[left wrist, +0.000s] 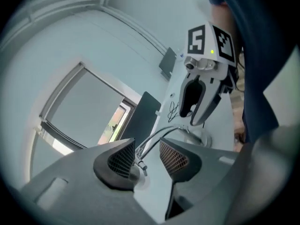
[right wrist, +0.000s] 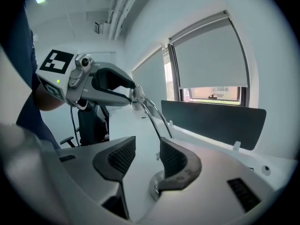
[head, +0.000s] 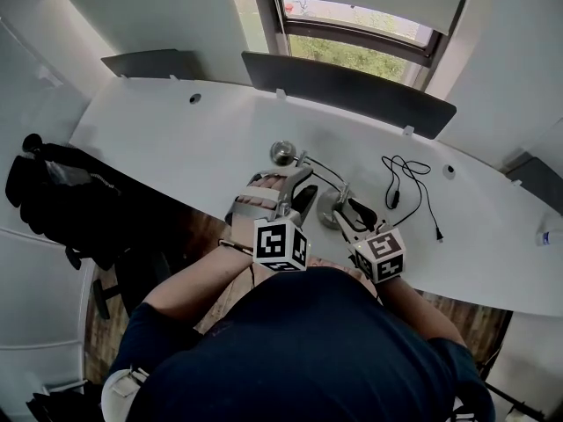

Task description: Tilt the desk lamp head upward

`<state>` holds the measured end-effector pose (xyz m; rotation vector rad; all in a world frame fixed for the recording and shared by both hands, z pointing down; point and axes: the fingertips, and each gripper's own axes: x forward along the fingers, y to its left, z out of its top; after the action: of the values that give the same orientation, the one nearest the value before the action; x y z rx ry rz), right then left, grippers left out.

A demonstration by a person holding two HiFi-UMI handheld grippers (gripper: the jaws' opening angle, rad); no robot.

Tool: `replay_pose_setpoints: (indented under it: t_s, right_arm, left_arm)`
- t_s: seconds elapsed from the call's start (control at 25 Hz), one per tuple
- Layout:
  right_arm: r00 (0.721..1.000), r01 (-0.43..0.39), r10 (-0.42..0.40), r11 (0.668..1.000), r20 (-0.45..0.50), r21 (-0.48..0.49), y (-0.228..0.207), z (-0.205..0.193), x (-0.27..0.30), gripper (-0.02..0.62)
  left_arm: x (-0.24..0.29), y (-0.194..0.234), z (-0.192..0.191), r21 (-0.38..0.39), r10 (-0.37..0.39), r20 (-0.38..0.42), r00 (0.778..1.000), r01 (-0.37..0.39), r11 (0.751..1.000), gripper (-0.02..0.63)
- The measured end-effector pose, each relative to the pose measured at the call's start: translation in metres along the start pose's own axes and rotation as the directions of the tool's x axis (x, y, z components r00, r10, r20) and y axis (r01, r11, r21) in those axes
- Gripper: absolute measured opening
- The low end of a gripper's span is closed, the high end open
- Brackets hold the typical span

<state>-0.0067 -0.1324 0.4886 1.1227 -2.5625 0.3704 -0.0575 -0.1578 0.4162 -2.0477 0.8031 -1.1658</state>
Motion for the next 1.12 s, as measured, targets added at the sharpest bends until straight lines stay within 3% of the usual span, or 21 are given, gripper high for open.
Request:
replay_pose_setpoints:
  t_s: [0.2,0.56,0.72,0.96,1.12]
  right_arm:
    - [0.995,-0.048,0.047,0.999,0.090,0.008,0.015,0.038,-0.012,0.140]
    - [0.973,-0.094,0.086,0.995,0.214,0.027,0.034,0.084,-0.031,0.069]
    - [0.962,-0.090,0.085,0.996,0.259,0.008,0.039,0.094,-0.038,0.043]
    - [0.951,-0.073,0.067,0.997,0.302,0.007,0.040,0.083,-0.041,0.023]
    - [0.951,-0.072,0.070,0.997,0.300,-0.003,0.043,0.076,-0.042,0.018]
  left_arm:
    - [-0.015,0.003,0.008,-0.273,-0.018,0.134,0.991,0.054,0.960,0.162]
    - [-0.037,0.008,0.027,-0.515,0.050,0.358,0.932,0.153,0.843,0.052]
    - [-0.044,0.006,0.030,-0.605,0.070,0.422,0.904,0.223,0.764,0.008]
    - [-0.043,-0.006,0.022,-0.741,0.091,0.462,0.882,0.328,0.586,0.008]
    - [-0.042,-0.017,0.016,-0.763,0.081,0.462,0.883,0.350,0.543,0.006]
